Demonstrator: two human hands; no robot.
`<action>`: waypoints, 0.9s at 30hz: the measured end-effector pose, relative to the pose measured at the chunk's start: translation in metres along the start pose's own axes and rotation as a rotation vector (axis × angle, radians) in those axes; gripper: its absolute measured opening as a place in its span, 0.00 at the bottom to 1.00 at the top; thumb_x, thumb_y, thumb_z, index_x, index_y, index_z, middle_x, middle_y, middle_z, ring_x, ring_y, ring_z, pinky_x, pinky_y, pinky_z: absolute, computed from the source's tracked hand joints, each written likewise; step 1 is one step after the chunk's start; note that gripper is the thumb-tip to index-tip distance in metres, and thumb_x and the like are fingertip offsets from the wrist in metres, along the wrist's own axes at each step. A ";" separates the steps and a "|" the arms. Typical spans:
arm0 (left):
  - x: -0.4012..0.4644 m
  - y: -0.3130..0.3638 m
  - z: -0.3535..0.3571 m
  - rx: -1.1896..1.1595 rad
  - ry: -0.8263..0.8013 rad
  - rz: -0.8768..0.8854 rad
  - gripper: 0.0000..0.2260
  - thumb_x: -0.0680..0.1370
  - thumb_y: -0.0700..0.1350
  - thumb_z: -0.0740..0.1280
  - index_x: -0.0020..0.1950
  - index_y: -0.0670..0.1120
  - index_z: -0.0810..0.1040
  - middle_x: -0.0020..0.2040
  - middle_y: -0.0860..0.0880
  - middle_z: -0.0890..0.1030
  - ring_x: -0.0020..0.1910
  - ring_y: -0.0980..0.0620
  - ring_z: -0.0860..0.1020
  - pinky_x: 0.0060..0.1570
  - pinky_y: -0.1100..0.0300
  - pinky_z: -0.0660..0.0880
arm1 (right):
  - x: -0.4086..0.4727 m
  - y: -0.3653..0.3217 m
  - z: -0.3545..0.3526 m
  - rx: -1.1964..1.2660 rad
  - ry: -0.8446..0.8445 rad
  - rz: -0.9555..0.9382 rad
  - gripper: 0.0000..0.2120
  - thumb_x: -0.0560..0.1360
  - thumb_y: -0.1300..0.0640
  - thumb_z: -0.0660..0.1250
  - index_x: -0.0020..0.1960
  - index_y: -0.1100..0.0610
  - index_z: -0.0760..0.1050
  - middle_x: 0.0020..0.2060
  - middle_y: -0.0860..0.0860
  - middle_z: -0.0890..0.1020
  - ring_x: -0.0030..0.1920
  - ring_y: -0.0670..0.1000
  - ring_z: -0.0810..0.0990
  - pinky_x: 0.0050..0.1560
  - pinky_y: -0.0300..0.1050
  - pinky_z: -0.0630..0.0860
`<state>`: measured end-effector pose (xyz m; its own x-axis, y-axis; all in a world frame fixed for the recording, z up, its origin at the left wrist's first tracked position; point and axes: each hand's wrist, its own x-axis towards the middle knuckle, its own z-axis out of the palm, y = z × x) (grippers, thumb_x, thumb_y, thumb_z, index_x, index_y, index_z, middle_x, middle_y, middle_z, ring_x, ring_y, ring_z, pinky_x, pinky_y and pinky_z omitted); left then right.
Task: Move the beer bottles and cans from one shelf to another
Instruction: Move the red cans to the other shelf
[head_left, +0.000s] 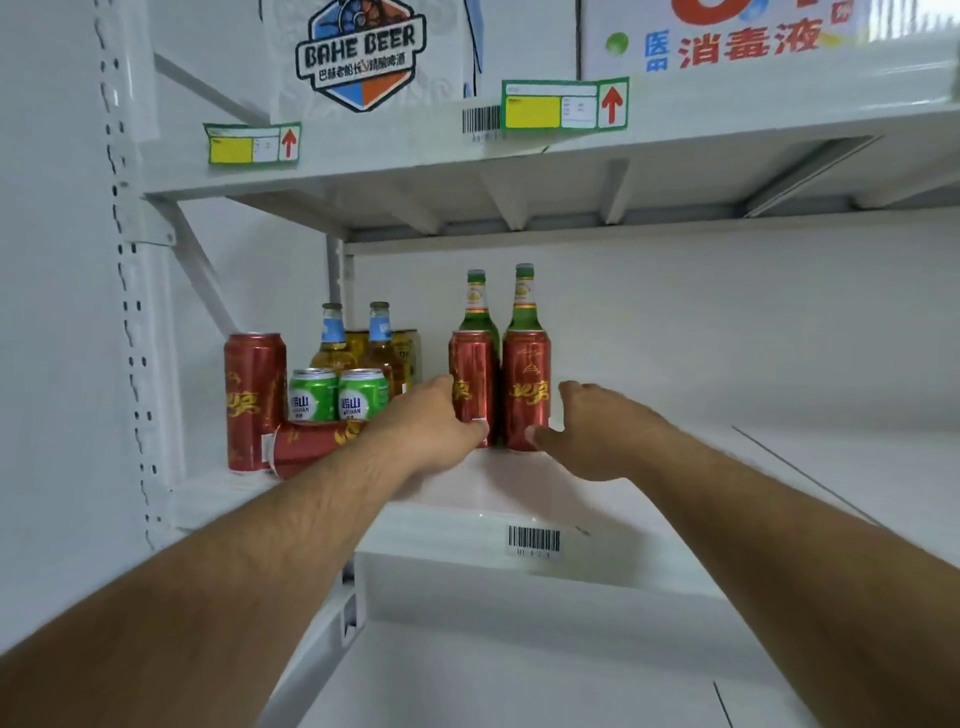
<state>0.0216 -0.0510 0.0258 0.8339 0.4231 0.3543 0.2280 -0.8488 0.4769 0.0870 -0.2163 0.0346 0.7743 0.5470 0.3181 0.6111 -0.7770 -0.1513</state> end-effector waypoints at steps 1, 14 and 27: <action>0.005 -0.002 0.000 -0.015 0.004 0.000 0.30 0.79 0.56 0.69 0.78 0.50 0.65 0.75 0.48 0.73 0.70 0.46 0.73 0.60 0.56 0.70 | 0.003 -0.002 0.000 0.006 0.003 0.012 0.21 0.82 0.43 0.60 0.69 0.55 0.68 0.61 0.54 0.78 0.51 0.53 0.74 0.48 0.46 0.71; 0.080 -0.011 0.011 -0.193 -0.036 -0.135 0.31 0.74 0.51 0.77 0.72 0.46 0.68 0.66 0.45 0.78 0.65 0.44 0.77 0.55 0.53 0.73 | 0.087 0.001 0.013 0.411 0.126 0.173 0.25 0.79 0.40 0.65 0.67 0.56 0.68 0.48 0.50 0.77 0.48 0.51 0.73 0.45 0.45 0.70; 0.135 -0.018 0.025 -0.328 -0.208 -0.204 0.30 0.71 0.45 0.80 0.71 0.49 0.74 0.65 0.45 0.81 0.65 0.42 0.78 0.65 0.48 0.75 | 0.151 0.009 0.045 0.919 0.190 0.260 0.24 0.71 0.42 0.75 0.62 0.52 0.76 0.50 0.50 0.81 0.50 0.53 0.80 0.52 0.49 0.78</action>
<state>0.1427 0.0133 0.0456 0.8794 0.4703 0.0733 0.2546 -0.5949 0.7624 0.2167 -0.1271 0.0387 0.9132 0.2708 0.3046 0.3768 -0.2760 -0.8842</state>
